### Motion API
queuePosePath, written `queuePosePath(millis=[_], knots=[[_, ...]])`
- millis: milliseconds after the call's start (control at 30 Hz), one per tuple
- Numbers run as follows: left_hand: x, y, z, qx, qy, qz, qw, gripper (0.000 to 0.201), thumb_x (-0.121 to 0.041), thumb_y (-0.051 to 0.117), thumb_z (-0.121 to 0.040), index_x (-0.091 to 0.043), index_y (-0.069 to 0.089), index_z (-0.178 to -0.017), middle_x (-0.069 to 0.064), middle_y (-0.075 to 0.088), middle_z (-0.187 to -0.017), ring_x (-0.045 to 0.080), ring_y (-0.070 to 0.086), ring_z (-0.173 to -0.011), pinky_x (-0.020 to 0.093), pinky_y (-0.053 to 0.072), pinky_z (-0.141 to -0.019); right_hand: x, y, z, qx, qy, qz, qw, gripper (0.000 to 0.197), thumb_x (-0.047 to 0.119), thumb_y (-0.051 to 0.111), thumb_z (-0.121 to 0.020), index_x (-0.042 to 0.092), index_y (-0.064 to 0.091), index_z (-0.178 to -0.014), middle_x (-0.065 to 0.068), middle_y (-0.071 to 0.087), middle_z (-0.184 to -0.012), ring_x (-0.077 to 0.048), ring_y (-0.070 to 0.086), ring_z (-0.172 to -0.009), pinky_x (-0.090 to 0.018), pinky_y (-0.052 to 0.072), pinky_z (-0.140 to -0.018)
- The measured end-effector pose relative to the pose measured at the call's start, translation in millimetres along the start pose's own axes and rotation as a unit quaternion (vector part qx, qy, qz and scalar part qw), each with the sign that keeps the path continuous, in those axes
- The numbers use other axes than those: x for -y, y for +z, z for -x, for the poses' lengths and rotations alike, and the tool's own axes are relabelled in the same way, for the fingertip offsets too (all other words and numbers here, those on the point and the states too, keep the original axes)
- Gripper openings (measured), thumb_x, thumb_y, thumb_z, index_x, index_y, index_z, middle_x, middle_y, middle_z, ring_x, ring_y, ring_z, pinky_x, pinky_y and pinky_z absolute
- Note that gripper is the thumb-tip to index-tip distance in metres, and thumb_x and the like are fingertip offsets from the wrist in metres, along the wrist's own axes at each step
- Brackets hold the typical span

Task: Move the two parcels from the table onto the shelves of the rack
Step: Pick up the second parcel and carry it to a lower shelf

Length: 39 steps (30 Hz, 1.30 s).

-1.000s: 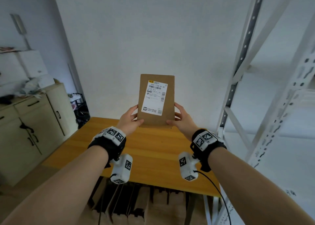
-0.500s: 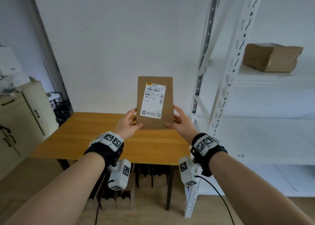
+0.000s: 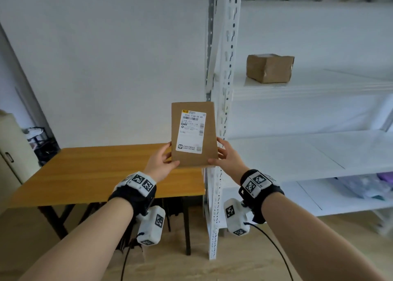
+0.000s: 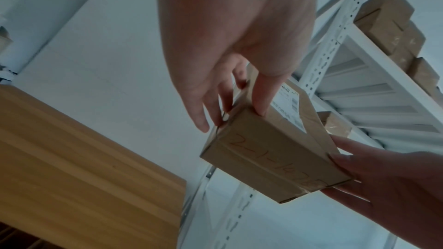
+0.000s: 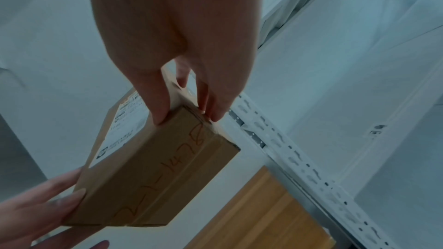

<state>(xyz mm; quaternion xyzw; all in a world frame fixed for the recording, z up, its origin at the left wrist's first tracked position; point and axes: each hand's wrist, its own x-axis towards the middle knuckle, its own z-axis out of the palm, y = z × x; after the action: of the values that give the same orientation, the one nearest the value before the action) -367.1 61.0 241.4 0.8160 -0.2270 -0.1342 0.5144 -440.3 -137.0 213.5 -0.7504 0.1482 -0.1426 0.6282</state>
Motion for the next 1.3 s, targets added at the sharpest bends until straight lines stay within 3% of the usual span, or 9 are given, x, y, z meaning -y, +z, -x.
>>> queuePosePath(millis=[333,467,733,867,1033,1100,1233,1300], knots=[[-46,149,29,0.018,-0.026,0.018,0.999,0.073,-0.006,0.062,-0.087,-0.018,0.024,-0.149,0.010,0.049,-0.143,0.021,0.046,-0.134,0.032,0.037,-0.105,-48,-148,51,-0.003,0.015,-0.022,1.000,0.076,-0.009,0.065,-0.079,0.015,0.034,-0.144,-0.013,0.053,-0.138,-0.028,0.053,-0.126,-0.041,0.045,-0.105],[-56,211,29,0.018,-0.049,0.058,0.997,0.075,-0.003,0.064,-0.085,-0.019,0.026,-0.148,0.010,0.048,-0.144,0.023,0.046,-0.133,0.044,0.042,-0.108,-67,-208,60,0.012,0.032,-0.020,0.999,0.078,-0.008,0.067,-0.078,0.018,0.035,-0.144,-0.012,0.053,-0.138,-0.027,0.053,-0.125,-0.044,0.046,-0.105],[-70,296,2,0.032,-0.075,0.066,0.994,0.072,-0.005,0.064,-0.086,-0.021,0.028,-0.147,0.009,0.050,-0.143,0.023,0.046,-0.133,0.041,0.041,-0.108,-104,-289,54,0.010,0.064,-0.053,0.997,0.076,-0.011,0.064,-0.080,0.018,0.037,-0.145,-0.010,0.053,-0.136,-0.012,0.057,-0.102,-0.032,0.046,-0.092],[-69,322,-28,0.041,-0.078,0.064,0.994,0.069,-0.005,0.061,-0.088,-0.019,0.028,-0.148,0.009,0.047,-0.145,0.024,0.045,-0.134,0.037,0.041,-0.105,-121,-312,30,0.001,0.071,-0.062,0.996,0.075,-0.010,0.064,-0.080,0.018,0.037,-0.144,-0.010,0.054,-0.134,-0.009,0.059,-0.099,-0.032,0.047,-0.092],[-58,343,-82,0.047,-0.088,0.091,0.991,0.067,-0.007,0.061,-0.088,-0.020,0.031,-0.146,0.009,0.048,-0.145,0.024,0.046,-0.134,0.038,0.039,-0.107,-145,-329,-19,-0.008,0.090,-0.060,0.994,0.075,-0.005,0.068,-0.078,0.022,0.040,-0.142,-0.010,0.057,-0.134,-0.024,0.058,-0.118,-0.043,0.047,-0.103],[-53,349,-110,0.049,-0.092,0.103,0.989,0.065,-0.006,0.060,-0.089,-0.019,0.032,-0.146,0.009,0.048,-0.145,0.025,0.045,-0.134,0.035,0.041,-0.101,-155,-335,-46,-0.009,0.093,-0.058,0.994,0.075,-0.002,0.070,-0.076,0.023,0.042,-0.140,-0.010,0.059,-0.132,-0.026,0.055,-0.123,-0.047,0.044,-0.106],[-37,362,-170,0.058,-0.121,0.111,0.985,0.062,-0.009,0.057,-0.092,-0.020,0.030,-0.146,0.010,0.052,-0.141,0.025,0.048,-0.130,0.025,0.046,-0.070,-172,-343,-107,-0.004,0.106,-0.057,0.993,0.073,0.000,0.072,-0.075,0.023,0.045,-0.138,-0.009,0.061,-0.130,-0.025,0.054,-0.126,-0.048,0.043,-0.107],[-28,366,-203,0.061,-0.138,0.113,0.982,0.062,-0.011,0.057,-0.092,-0.021,0.029,-0.147,0.011,0.054,-0.139,0.026,0.054,-0.121,0.031,0.045,-0.079,-181,-346,-140,-0.005,0.117,-0.060,0.991,0.071,0.000,0.071,-0.076,0.021,0.045,-0.138,-0.010,0.061,-0.130,-0.025,0.053,-0.127,-0.046,0.044,-0.106]])
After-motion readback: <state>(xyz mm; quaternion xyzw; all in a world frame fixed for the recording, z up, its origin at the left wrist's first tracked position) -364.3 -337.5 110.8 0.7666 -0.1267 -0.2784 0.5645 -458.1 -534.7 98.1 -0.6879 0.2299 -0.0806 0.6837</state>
